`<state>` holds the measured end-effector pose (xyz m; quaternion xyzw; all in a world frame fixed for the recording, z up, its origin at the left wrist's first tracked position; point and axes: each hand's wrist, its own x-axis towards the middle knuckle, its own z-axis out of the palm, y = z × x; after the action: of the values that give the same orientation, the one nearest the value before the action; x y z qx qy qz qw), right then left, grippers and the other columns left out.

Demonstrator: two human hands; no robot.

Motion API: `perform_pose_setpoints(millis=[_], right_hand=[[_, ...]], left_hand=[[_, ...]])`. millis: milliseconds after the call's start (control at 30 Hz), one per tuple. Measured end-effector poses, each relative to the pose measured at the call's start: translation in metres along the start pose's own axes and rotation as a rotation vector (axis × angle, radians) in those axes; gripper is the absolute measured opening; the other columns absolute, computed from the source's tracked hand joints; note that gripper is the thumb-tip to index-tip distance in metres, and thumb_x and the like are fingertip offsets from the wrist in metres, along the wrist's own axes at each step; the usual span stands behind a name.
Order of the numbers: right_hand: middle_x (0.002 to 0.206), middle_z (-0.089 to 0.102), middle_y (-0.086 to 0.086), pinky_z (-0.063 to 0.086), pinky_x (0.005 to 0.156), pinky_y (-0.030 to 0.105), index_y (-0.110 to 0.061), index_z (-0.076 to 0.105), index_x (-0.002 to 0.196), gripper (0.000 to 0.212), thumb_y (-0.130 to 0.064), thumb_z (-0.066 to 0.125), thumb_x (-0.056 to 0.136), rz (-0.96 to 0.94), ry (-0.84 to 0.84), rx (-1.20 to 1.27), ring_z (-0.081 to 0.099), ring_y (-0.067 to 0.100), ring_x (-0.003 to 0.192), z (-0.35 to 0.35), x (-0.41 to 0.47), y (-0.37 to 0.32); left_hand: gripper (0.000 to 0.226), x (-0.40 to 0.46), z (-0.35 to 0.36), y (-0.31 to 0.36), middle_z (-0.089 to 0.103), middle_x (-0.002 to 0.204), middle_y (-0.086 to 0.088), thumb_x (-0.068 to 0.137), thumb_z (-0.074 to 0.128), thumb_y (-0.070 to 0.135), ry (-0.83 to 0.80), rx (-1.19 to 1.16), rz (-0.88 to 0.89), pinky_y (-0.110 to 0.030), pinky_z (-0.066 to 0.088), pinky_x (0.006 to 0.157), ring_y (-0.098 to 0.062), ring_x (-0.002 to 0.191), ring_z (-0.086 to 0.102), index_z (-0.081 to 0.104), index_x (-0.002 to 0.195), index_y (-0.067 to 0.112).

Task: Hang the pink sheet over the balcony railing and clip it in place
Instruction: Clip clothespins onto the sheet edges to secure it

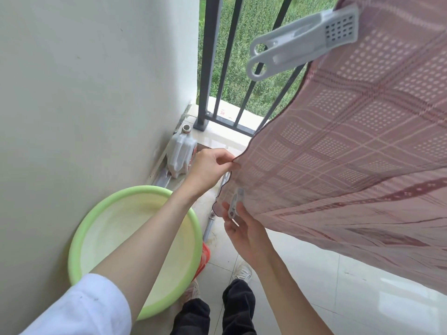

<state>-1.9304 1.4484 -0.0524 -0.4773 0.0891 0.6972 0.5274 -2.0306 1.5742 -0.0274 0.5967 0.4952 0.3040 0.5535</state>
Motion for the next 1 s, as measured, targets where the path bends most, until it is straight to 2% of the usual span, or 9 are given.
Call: perform_pose_setpoints(millis=[67, 200, 367, 433, 567, 667, 733, 800, 1000], right_hand=[[0.092, 0.072, 0.016, 0.050, 0.051, 0.018, -0.003, 0.060, 0.104, 0.032, -0.020, 0.065, 0.078, 0.042, 0.016, 0.093, 0.064, 0.014, 0.061, 0.004, 0.001, 0.003], [0.090, 0.064, 0.021, 0.047, 0.045, 0.017, 0.001, 0.056, 0.105, 0.027, -0.017, 0.061, 0.086, 0.092, 0.071, 0.261, 0.056, 0.013, 0.051, 0.014, 0.002, 0.009], [0.091, 0.060, 0.020, 0.055, 0.059, 0.019, 0.005, 0.056, 0.097, 0.011, 0.003, 0.049, 0.088, 0.043, 0.017, 0.257, 0.057, 0.021, 0.085, 0.018, 0.003, 0.012], [0.097, 0.058, 0.021, 0.056, 0.065, 0.019, 0.004, 0.057, 0.093, 0.009, 0.003, 0.049, 0.089, 0.002, -0.013, 0.221, 0.059, 0.021, 0.093, 0.017, 0.002, 0.013], [0.096, 0.067, 0.021, 0.056, 0.063, 0.019, 0.001, 0.060, 0.092, 0.014, -0.010, 0.056, 0.084, -0.039, -0.059, 0.152, 0.066, 0.016, 0.072, 0.019, 0.001, 0.017], [0.087, 0.071, 0.017, 0.054, 0.058, 0.018, 0.000, 0.061, 0.093, 0.019, -0.015, 0.059, 0.080, -0.057, -0.071, 0.171, 0.066, 0.014, 0.064, 0.024, 0.002, 0.020], [0.084, 0.072, 0.015, 0.052, 0.054, 0.016, 0.000, 0.061, 0.093, 0.023, -0.017, 0.060, 0.078, -0.053, -0.086, 0.179, 0.063, 0.013, 0.060, 0.028, 0.002, 0.022], [0.081, 0.072, 0.014, 0.050, 0.051, 0.015, -0.001, 0.060, 0.093, 0.024, -0.018, 0.060, 0.076, -0.044, -0.103, 0.174, 0.062, 0.011, 0.058, 0.032, 0.001, 0.024], [0.083, 0.071, 0.014, 0.049, 0.052, 0.014, -0.001, 0.060, 0.096, 0.026, -0.018, 0.060, 0.076, -0.056, -0.129, 0.218, 0.060, 0.011, 0.058, 0.031, 0.004, 0.026]], left_hand=[[0.022, 0.001, 0.000, 0.000, 0.066, 0.063, 0.013, 0.072, 0.074, 0.012, 0.001, 0.025, 0.005, -0.024, 0.045, 0.063, 0.001, 0.058, 0.058, 0.067, 0.065, 0.032], [0.018, 0.001, 0.001, 0.000, 0.067, 0.071, 0.012, 0.074, 0.071, 0.009, -0.045, 0.120, 0.047, -0.029, 0.051, 0.076, -0.005, 0.069, 0.062, 0.069, 0.073, 0.027], [0.013, 0.006, 0.001, 0.000, 0.056, 0.071, 0.020, 0.076, 0.069, 0.005, -0.094, 0.217, 0.091, -0.010, 0.043, 0.071, 0.002, 0.069, 0.055, 0.073, 0.084, 0.015], [0.011, 0.006, 0.003, 0.000, 0.056, 0.069, 0.020, 0.076, 0.070, 0.007, -0.082, 0.231, 0.086, -0.012, 0.042, 0.069, 0.002, 0.067, 0.054, 0.073, 0.081, 0.016], [0.024, 0.004, 0.002, -0.002, 0.064, 0.057, 0.023, 0.072, 0.074, 0.021, -0.054, 0.187, -0.034, -0.024, 0.047, 0.072, 0.005, 0.064, 0.058, 0.067, 0.058, 0.039], [0.011, 0.005, -0.002, 0.003, 0.069, 0.063, 0.010, 0.065, 0.077, 0.029, -0.090, 0.126, -0.155, -0.031, 0.050, 0.075, -0.003, 0.064, 0.060, 0.070, 0.057, 0.035], [0.009, 0.005, -0.003, 0.007, 0.071, 0.068, -0.001, 0.063, 0.078, 0.029, -0.097, 0.113, -0.201, -0.029, 0.048, 0.067, -0.004, 0.059, 0.058, 0.071, 0.057, 0.030], [0.012, 0.004, -0.003, 0.008, 0.070, 0.066, -0.003, 0.063, 0.079, 0.027, -0.082, 0.092, -0.225, -0.022, 0.042, 0.059, -0.002, 0.053, 0.056, 0.070, 0.055, 0.028], [0.015, -0.003, -0.004, 0.006, 0.061, 0.048, 0.014, 0.068, 0.079, 0.022, -0.047, 0.048, -0.216, -0.006, 0.036, 0.045, 0.005, 0.046, 0.052, 0.067, 0.059, 0.025]])
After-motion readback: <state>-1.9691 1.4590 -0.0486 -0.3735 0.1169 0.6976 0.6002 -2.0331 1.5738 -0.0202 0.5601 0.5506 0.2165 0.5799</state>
